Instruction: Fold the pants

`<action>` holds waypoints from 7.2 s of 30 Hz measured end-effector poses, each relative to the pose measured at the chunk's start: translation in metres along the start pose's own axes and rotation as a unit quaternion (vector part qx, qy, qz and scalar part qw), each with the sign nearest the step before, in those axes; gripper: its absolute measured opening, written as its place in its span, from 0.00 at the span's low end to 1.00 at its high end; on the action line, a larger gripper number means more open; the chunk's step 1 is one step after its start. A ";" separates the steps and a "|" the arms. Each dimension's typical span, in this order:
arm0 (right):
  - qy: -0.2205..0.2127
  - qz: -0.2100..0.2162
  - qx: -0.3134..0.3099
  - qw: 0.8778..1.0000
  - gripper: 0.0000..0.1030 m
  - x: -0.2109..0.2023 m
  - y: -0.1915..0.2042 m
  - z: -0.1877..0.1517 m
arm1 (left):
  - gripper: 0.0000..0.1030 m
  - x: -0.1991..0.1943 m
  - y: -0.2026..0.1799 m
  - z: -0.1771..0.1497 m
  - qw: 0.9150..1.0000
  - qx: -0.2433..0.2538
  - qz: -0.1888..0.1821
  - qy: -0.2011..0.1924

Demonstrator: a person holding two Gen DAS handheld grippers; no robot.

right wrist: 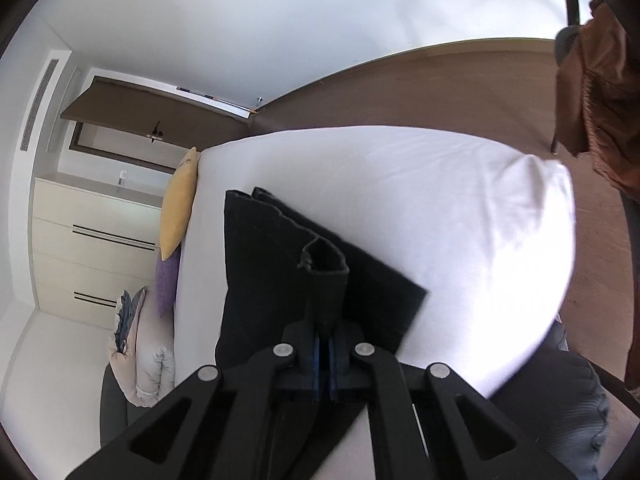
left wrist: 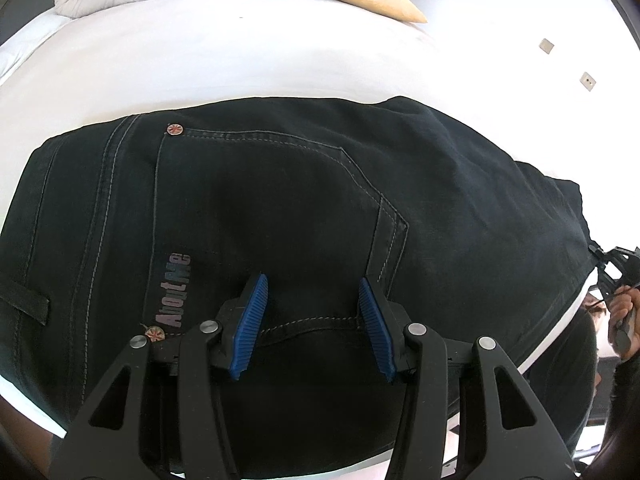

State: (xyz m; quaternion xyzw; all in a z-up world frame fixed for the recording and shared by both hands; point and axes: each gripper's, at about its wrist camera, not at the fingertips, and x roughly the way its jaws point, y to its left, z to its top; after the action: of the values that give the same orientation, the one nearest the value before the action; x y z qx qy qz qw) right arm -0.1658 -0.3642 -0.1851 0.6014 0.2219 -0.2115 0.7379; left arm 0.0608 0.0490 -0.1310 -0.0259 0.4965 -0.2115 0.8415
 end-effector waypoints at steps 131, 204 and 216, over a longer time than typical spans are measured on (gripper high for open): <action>-0.006 0.071 -0.043 0.997 0.67 -0.065 -0.004 -0.022 | 0.63 -0.054 -0.037 -0.022 0.978 0.005 -0.178 -0.106; -0.053 -0.142 -0.706 0.691 0.11 0.037 0.169 -0.280 | 0.98 0.007 -0.049 -0.004 0.950 -0.152 -0.273 0.015; -0.058 -0.106 -0.749 0.651 0.11 0.013 0.187 -0.323 | 0.87 0.040 -0.101 0.037 0.924 -0.145 -0.340 0.098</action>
State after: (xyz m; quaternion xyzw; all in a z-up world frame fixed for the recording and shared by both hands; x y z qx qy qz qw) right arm -0.0710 -0.0126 -0.1019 -0.1966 0.3241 -0.0843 0.9215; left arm 0.0749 -0.0641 -0.1195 -0.2938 0.5628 -0.4123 0.6534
